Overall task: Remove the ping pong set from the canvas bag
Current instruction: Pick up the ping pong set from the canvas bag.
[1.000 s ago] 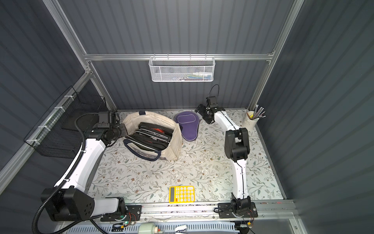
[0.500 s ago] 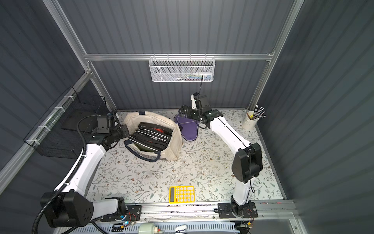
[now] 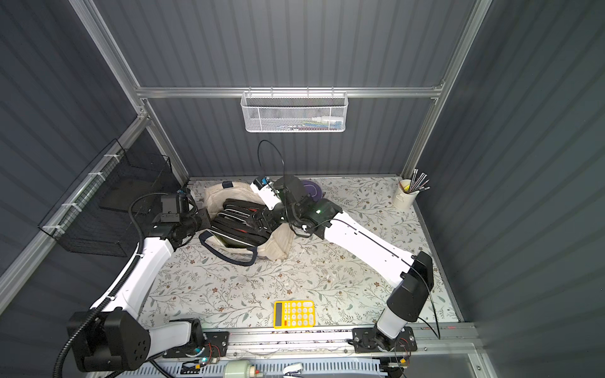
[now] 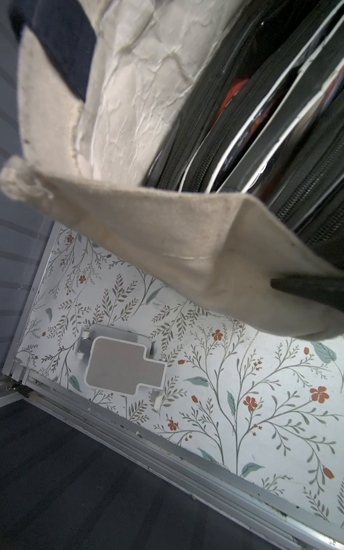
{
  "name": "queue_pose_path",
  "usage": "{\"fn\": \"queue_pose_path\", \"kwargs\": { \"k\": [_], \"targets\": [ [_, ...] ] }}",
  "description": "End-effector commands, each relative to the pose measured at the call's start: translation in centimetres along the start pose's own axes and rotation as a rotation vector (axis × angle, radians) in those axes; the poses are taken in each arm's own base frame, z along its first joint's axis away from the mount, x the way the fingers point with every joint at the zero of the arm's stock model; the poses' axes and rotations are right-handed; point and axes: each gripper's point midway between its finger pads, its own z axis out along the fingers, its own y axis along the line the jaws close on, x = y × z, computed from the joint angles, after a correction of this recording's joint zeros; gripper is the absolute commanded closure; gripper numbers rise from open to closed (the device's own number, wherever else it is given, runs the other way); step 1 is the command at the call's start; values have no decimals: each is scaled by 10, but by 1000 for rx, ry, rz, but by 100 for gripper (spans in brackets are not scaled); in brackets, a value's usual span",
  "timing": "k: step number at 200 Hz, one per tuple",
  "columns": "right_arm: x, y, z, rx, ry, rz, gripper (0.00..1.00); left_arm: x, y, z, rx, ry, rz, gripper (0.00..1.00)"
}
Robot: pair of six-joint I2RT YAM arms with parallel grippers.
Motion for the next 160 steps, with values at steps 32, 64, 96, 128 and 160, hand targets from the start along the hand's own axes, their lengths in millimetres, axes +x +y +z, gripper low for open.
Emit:
{"fn": "queue_pose_path", "kwargs": {
  "k": [32,64,96,128,160],
  "targets": [
    [21,20,44,-50,92,-141,23,52,-1,11,33,183,-6,100],
    [16,19,71,-57,91,-161,30,51,-3,8,49,169,-3,100],
    [14,31,89,-84,84,-186,37,43,-6,2,64,131,1,100],
    [20,50,103,-108,97,-222,39,31,-8,-8,70,77,4,100],
    [33,62,115,-124,118,-245,41,17,-8,-16,68,33,0,100]
  ]
}}
